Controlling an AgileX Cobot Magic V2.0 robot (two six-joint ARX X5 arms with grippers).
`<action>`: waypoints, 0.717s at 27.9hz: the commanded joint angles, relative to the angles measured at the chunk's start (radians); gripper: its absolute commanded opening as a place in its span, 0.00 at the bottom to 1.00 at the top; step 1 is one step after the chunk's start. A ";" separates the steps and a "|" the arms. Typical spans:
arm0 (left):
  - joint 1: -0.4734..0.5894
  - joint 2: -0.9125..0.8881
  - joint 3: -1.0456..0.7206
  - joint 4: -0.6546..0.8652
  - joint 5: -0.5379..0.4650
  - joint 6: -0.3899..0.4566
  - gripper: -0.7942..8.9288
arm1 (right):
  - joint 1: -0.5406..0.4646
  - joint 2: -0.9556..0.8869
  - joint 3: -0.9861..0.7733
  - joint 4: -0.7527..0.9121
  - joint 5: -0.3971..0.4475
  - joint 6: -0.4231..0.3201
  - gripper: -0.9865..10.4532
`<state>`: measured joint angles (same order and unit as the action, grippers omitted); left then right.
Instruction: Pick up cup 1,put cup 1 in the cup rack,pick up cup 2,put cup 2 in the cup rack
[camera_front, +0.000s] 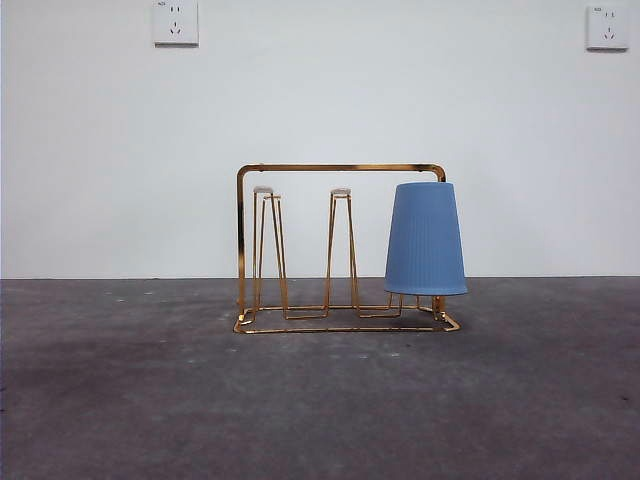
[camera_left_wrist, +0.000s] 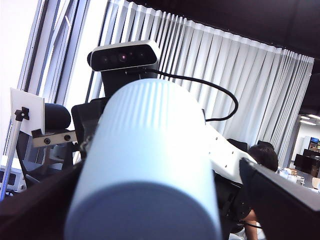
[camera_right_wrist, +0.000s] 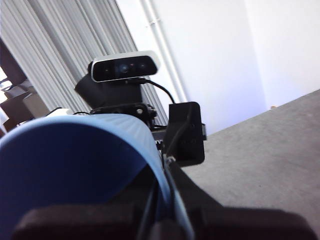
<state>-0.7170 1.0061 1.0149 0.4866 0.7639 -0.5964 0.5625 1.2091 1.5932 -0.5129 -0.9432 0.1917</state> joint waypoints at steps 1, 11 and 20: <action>-0.005 0.006 -0.003 0.008 0.002 -0.006 0.44 | 0.015 0.004 -0.003 0.027 -0.004 0.016 0.08; -0.035 0.007 -0.003 0.008 0.002 -0.007 0.20 | 0.033 0.004 -0.003 0.037 -0.003 0.027 0.08; -0.035 0.003 -0.003 0.006 0.002 -0.035 0.10 | 0.033 0.003 -0.003 0.006 -0.010 0.053 0.22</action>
<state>-0.7433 1.0103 1.0149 0.4870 0.7544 -0.6224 0.5896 1.2087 1.5932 -0.5049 -0.9478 0.2283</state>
